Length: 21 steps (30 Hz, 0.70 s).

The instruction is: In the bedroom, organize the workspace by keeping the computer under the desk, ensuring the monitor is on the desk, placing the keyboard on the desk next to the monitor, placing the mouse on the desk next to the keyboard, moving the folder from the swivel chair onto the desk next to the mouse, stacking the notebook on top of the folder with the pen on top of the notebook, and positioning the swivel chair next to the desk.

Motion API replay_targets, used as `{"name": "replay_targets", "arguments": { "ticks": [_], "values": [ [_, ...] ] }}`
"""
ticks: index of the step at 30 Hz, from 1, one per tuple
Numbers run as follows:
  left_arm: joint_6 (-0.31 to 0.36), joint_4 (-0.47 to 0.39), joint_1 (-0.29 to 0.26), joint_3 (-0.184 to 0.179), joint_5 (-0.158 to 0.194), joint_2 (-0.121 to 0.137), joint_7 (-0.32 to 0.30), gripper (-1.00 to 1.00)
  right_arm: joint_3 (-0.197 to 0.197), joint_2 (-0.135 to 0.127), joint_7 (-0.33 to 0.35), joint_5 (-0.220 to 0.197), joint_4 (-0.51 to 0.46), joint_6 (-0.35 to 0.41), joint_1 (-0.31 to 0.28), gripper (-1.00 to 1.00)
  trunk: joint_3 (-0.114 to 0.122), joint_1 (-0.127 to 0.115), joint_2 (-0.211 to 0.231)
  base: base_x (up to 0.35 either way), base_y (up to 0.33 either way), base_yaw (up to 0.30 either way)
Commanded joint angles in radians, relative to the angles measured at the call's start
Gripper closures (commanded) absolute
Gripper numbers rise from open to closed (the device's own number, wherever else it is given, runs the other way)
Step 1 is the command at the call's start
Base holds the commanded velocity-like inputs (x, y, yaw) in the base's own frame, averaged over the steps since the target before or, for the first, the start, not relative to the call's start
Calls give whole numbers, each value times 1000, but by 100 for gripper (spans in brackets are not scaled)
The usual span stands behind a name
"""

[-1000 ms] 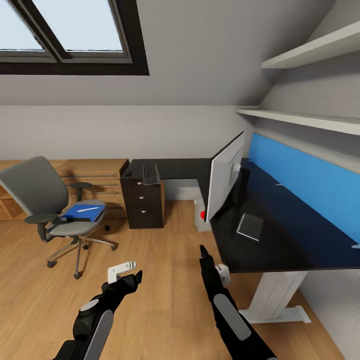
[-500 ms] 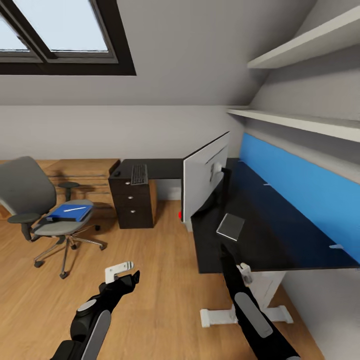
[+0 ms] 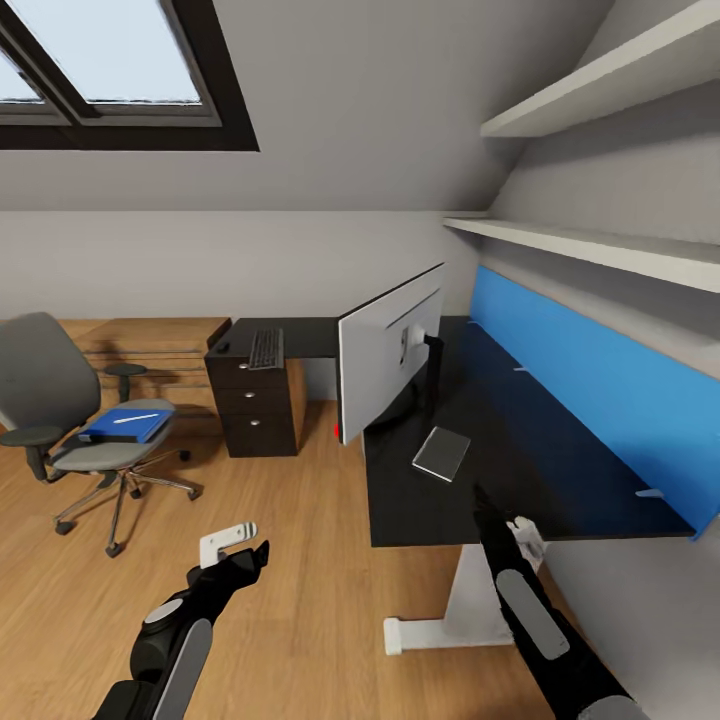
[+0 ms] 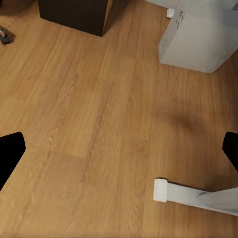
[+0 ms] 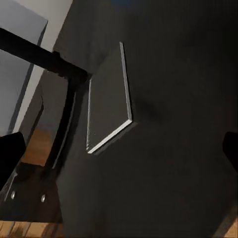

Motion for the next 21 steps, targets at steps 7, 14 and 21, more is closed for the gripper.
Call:
{"name": "replay_targets", "arguments": {
  "ticks": [7,14,21],
  "values": [
    [2,-2,-1,-4,10,-1,10,-100,8,0,-462,547,165,196,-247,-100,-1,0,-1,0,-2,0],
    [2,-2,-1,-6,10,-3,11,-100,9,25,-494,713,336,28,-301,-100,-1,0,-1,0,0,0],
    [1,-3,-1,-5,9,-2,13,-100,55,31,-468,778,361,10,-289,-100,-1,0,-1,0,0,0]
  ]
}}
